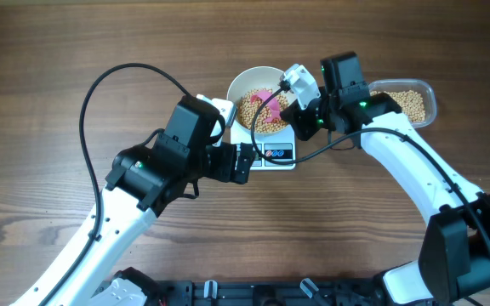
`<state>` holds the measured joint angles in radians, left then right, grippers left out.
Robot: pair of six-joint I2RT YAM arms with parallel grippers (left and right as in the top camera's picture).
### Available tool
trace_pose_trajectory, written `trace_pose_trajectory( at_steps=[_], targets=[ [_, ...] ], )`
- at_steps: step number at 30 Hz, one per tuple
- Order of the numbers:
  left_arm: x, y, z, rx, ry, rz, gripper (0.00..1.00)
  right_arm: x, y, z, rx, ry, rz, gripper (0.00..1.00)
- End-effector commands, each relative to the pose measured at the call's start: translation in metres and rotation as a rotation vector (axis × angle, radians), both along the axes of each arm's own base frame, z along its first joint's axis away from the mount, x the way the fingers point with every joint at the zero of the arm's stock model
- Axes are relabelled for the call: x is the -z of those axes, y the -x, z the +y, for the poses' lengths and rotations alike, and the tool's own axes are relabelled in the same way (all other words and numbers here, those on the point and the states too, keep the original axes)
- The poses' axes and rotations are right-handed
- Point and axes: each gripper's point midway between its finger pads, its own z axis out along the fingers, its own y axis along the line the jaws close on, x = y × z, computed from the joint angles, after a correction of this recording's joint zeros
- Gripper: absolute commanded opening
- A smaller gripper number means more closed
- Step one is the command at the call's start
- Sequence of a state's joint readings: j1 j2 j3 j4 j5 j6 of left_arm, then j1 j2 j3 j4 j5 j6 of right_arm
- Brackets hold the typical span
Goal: Scoop item into bowl and weigh 150g on scale
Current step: 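Tip the pink scoop down into the white bowl to empty it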
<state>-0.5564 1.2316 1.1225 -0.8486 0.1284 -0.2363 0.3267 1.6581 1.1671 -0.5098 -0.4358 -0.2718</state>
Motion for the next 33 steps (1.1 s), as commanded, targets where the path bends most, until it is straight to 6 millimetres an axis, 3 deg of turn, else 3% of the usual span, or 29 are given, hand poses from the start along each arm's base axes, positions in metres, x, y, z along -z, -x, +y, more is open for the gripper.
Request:
trace_pose_trajectory(
  at_steps=[1, 10, 22, 33],
  targets=[
    [0.002, 0.001, 0.001, 0.016, -0.017, -0.009, 1.00, -0.009, -0.001, 0.000, -0.010, 0.006, -0.032, 0.04],
    [0.002, 0.001, 0.001, 0.016, -0.017, -0.009, 1.00, -0.012, -0.015, -0.007, 0.022, 0.052, -0.097, 0.04],
    [0.002, 0.001, 0.001, 0.016, -0.017, -0.009, 1.00, -0.003, 0.011, -0.004, -0.008, 0.024, 0.030, 0.04],
    [0.002, 0.001, 0.001, 0.016, -0.017, -0.009, 1.00, -0.002, 0.012, -0.004, -0.008, 0.026, 0.036, 0.14]
  ],
)
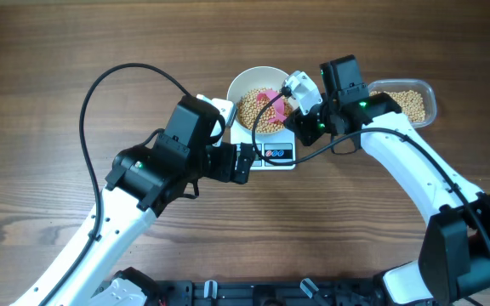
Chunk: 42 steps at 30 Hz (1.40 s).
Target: Scoop item into bowl and weigh 150g on scale
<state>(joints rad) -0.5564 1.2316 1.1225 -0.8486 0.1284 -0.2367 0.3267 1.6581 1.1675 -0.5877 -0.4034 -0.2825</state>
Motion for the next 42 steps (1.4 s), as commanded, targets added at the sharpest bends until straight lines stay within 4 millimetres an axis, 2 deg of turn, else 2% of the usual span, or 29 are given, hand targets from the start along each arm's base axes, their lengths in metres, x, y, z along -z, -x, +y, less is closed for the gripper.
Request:
trace_pose_trajectory(
  at_steps=[1, 4, 7, 18, 22, 28, 34, 37, 42],
  targets=[
    [0.002, 0.001, 0.001, 0.016, -0.017, -0.010, 1.00, -0.013, 0.000, 0.005, -0.015, -0.030, -0.022, 0.14],
    [0.002, 0.001, 0.001, 0.016, -0.017, -0.010, 1.00, -0.013, 0.000, 0.005, 0.011, -0.039, -0.005, 0.18],
    [0.002, 0.001, 0.001, 0.016, -0.017, -0.010, 1.00, -0.013, 0.000, 0.005, 0.032, -0.047, 0.010, 0.18],
    [0.002, 0.001, 0.001, 0.016, -0.017, -0.010, 1.00, -0.007, 0.010, 0.002, 0.045, -0.033, 0.065, 0.12],
    [0.002, 0.001, 0.001, 0.016, -0.017, -0.010, 1.00, -0.007, 0.011, 0.002, 0.045, -0.033, 0.066, 0.12],
    [0.002, 0.001, 0.001, 0.016, -0.017, -0.010, 1.00, -0.008, 0.010, 0.002, 0.045, -0.033, 0.063, 0.04],
    [0.002, 0.001, 0.001, 0.016, -0.017, -0.010, 1.00, -0.009, 0.009, 0.002, 0.045, -0.035, 0.059, 0.04],
    [0.002, 0.001, 0.001, 0.016, -0.017, -0.010, 1.00, -0.015, 0.004, 0.004, 0.044, -0.042, 0.035, 0.04],
    [0.002, 0.001, 0.001, 0.016, -0.017, -0.010, 1.00, -0.034, -0.016, -0.001, 0.065, -0.012, -0.081, 0.04]
  ],
)
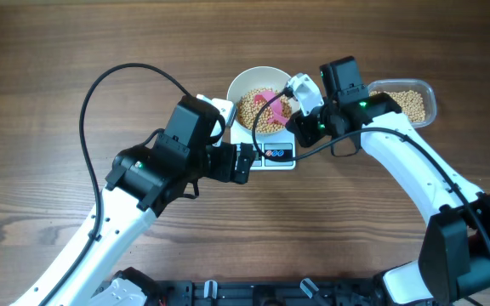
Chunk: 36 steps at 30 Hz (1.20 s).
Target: Scoop item into bowl and weigh 150g on scale
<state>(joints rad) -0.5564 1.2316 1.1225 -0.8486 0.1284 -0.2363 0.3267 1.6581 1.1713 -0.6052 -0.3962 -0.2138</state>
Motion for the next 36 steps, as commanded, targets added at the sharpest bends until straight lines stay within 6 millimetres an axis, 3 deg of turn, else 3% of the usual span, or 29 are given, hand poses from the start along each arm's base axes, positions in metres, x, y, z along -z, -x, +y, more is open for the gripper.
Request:
trace_pose_trajectory(
  at_steps=[1, 9, 14, 27, 36],
  targets=[
    [0.002, 0.001, 0.001, 0.016, -0.017, -0.009, 1.00, -0.039, -0.020, 0.001, -0.019, 0.010, -0.157, 0.04],
    [0.002, 0.001, 0.001, 0.016, -0.017, -0.009, 1.00, -0.053, -0.029, -0.013, -0.009, 0.091, -0.258, 0.04],
    [0.002, 0.001, 0.001, 0.016, -0.017, -0.009, 1.00, -0.065, -0.034, -0.011, -0.019, 0.080, -0.314, 0.05],
    [0.002, 0.001, 0.001, 0.016, -0.017, -0.009, 1.00, -0.070, -0.038, -0.009, -0.088, 0.109, -0.384, 0.04],
    [0.002, 0.001, 0.001, 0.016, -0.017, -0.009, 1.00, -0.099, -0.046, 0.004, -0.156, 0.104, -0.541, 0.04]
  ],
)
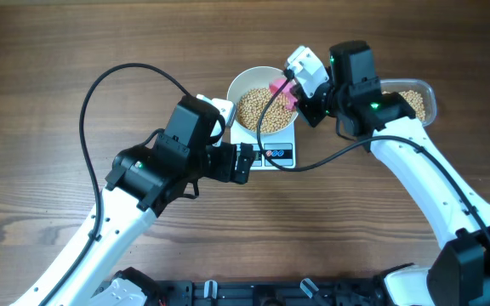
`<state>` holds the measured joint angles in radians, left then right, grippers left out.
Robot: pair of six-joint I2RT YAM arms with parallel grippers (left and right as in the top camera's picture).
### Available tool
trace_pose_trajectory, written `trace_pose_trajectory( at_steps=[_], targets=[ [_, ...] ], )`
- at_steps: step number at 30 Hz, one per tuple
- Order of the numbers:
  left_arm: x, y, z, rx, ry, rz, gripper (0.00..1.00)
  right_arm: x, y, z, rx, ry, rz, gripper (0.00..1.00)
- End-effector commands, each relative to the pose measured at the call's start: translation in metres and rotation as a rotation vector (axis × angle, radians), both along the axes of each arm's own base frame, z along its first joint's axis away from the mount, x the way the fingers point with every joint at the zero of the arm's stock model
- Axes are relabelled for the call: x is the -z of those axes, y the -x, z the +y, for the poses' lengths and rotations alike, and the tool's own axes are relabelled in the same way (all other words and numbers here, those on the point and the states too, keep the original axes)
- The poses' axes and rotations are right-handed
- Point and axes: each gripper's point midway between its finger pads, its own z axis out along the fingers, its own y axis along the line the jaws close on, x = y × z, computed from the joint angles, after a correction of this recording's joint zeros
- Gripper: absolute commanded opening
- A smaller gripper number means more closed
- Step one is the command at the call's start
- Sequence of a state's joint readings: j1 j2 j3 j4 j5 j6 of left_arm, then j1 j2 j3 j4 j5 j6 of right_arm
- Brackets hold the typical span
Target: Scoop item into bowl and weigh 150g on scale
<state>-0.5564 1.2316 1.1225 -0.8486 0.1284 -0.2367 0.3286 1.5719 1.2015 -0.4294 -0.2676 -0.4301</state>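
A white bowl (233, 88) holding soybeans (253, 109) stands on a small white scale (282, 138), whose display (275, 155) faces the front. My right gripper (295, 92) is shut on the handle of a pink scoop (279, 88). The scoop sits at the bowl's right rim, partly hidden by the wrist. My left gripper (244, 161) rests at the scale's front left corner, and the overhead view does not show how its jaws stand. A cable crosses over the bowl.
A clear tray of soybeans (415, 102) lies at the back right, partly under the right arm. The left arm stretches from the front left, the right arm from the front right. Bare wooden table surrounds them.
My right gripper has moved back and to the right with the pink scoop, from over the beans in the bowl to the bowl's right rim. The left arm has not moved.
The pink scoop was over the middle of the bowl in my right gripper. At the two later moments it lay among the beans there, slightly shifted. Now it is at the right rim, nearer the tray. The left gripper stayed by the scale throughout.
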Motion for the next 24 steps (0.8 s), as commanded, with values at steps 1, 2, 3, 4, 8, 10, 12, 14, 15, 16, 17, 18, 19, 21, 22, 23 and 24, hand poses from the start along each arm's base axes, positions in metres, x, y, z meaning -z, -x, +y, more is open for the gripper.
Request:
trace_pose_trajectory(
  at_steps=[1, 2, 3, 4, 8, 10, 12, 14, 15, 16, 17, 18, 19, 21, 22, 23, 24],
  targets=[
    [0.002, 0.001, 0.001, 0.016, -0.017, -0.010, 1.00, -0.038, 0.003, 0.014, -0.095, 0.027, -0.144, 0.04],
    [0.002, 0.001, 0.001, 0.016, -0.017, -0.010, 1.00, -0.040, 0.006, 0.017, -0.110, 0.031, -0.152, 0.04],
    [0.002, 0.001, 0.001, 0.016, -0.017, -0.010, 1.00, -0.041, 0.007, 0.019, -0.122, 0.035, -0.160, 0.04],
    [0.002, 0.001, 0.001, 0.016, -0.017, -0.010, 1.00, -0.042, 0.009, 0.022, -0.130, 0.038, -0.166, 0.05],
    [0.002, 0.001, 0.001, 0.016, -0.017, -0.010, 1.00, -0.042, 0.011, 0.027, -0.145, 0.072, -0.186, 0.04],
    [0.002, 0.001, 0.001, 0.016, -0.017, -0.010, 1.00, -0.042, 0.011, 0.027, -0.145, 0.092, -0.194, 0.04],
    [0.002, 0.001, 0.001, 0.016, -0.017, -0.010, 1.00, -0.041, 0.013, 0.029, -0.165, 0.108, -0.205, 0.04],
    [0.002, 0.001, 0.001, 0.016, -0.017, -0.010, 1.00, -0.042, 0.013, 0.030, -0.182, 0.119, -0.216, 0.04],
    [0.002, 0.001, 0.001, 0.016, -0.017, -0.010, 1.00, -0.042, 0.013, 0.030, -0.180, 0.121, -0.219, 0.04],
    [0.002, 0.001, 0.001, 0.016, -0.017, -0.010, 1.00, -0.042, 0.012, 0.030, -0.175, 0.126, -0.223, 0.04],
    [0.002, 0.001, 0.001, 0.016, -0.017, -0.010, 1.00, -0.042, 0.012, 0.031, -0.173, 0.132, -0.228, 0.04],
    [0.002, 0.001, 0.001, 0.016, -0.017, -0.010, 1.00, -0.042, 0.012, 0.031, -0.178, 0.138, -0.232, 0.04],
    [0.002, 0.001, 0.001, 0.016, -0.017, -0.010, 1.00, -0.042, 0.013, 0.033, -0.196, 0.150, -0.242, 0.04],
    [0.002, 0.001, 0.001, 0.016, -0.017, -0.010, 1.00, -0.043, 0.015, 0.037, -0.219, 0.160, -0.257, 0.04],
    [0.002, 0.001, 0.001, 0.016, -0.017, -0.010, 1.00, -0.044, 0.015, 0.039, -0.222, 0.163, -0.263, 0.04],
    [0.002, 0.001, 0.001, 0.016, -0.017, -0.010, 1.00, -0.044, 0.015, 0.041, -0.220, 0.169, -0.270, 0.04],
    [0.002, 0.001, 0.001, 0.016, -0.017, -0.010, 1.00, -0.045, 0.015, 0.042, -0.219, 0.173, -0.275, 0.04]
  ],
)
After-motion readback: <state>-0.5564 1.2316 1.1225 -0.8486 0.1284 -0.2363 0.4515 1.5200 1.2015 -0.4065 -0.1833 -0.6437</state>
